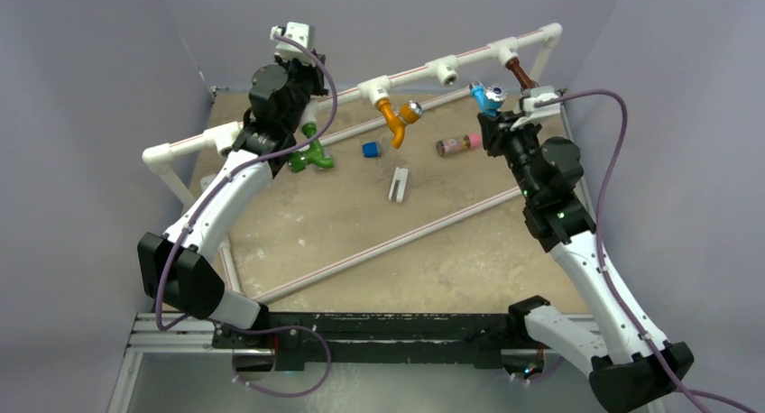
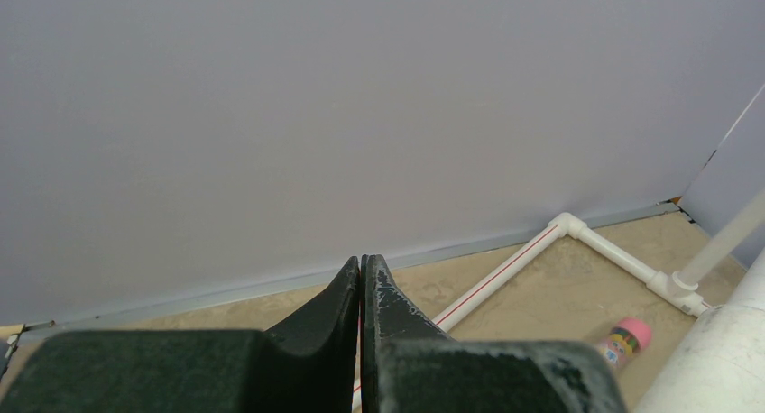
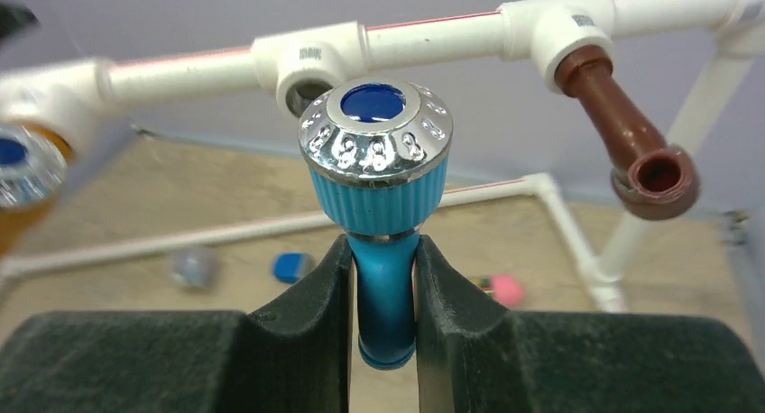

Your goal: Install the water faucets

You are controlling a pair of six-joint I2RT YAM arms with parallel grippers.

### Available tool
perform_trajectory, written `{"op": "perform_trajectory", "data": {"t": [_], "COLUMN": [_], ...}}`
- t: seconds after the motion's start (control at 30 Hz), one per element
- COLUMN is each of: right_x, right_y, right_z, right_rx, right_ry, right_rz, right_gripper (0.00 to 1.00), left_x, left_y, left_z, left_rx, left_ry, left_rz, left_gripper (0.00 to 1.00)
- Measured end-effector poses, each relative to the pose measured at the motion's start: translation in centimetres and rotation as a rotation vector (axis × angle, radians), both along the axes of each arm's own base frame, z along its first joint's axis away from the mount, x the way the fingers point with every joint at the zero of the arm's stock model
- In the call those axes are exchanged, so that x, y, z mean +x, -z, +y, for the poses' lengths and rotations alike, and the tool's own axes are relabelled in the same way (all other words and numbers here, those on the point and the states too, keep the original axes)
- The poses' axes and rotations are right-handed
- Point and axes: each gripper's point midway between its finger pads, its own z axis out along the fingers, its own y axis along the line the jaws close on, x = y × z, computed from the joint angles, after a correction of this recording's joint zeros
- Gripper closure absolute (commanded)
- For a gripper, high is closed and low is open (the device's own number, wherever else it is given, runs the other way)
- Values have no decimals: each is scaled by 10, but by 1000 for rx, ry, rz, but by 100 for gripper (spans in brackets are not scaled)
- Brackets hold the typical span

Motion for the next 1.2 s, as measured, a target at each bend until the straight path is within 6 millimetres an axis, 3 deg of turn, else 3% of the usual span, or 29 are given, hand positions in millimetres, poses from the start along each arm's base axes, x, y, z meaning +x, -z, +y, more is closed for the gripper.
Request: {"op": "perform_trajectory", "data": {"t": [0.13, 0.4, 0.53, 0.63, 0.9, 1.2], "right_x": [-2, -12, -19, -21, -11, -1], "right_y": [8, -5, -5, 0, 20, 13], "right_z": [-5, 7, 17, 15, 6, 8], "right_rx": [-311, -833, -1013, -1119, -1390, -1676], "right_ry": [13, -60, -108, -89, 43, 240], "right_rz": [-85, -310, -412, -458, -528, -624], "right_gripper": [100, 100, 100, 100, 100, 100], "left_x": [0, 1, 2, 2, 3, 3], "left_y": [0, 2, 3, 3, 5, 6], "left_z": [0, -1, -1, -1, -2, -2], "left_rx": [0, 2, 3, 3, 4, 5], "left_ry": [0, 0, 0, 0, 1, 3], "left_rz": [0, 4, 6, 6, 10, 11], "left_gripper": [100, 100, 100, 100, 100, 100]}}
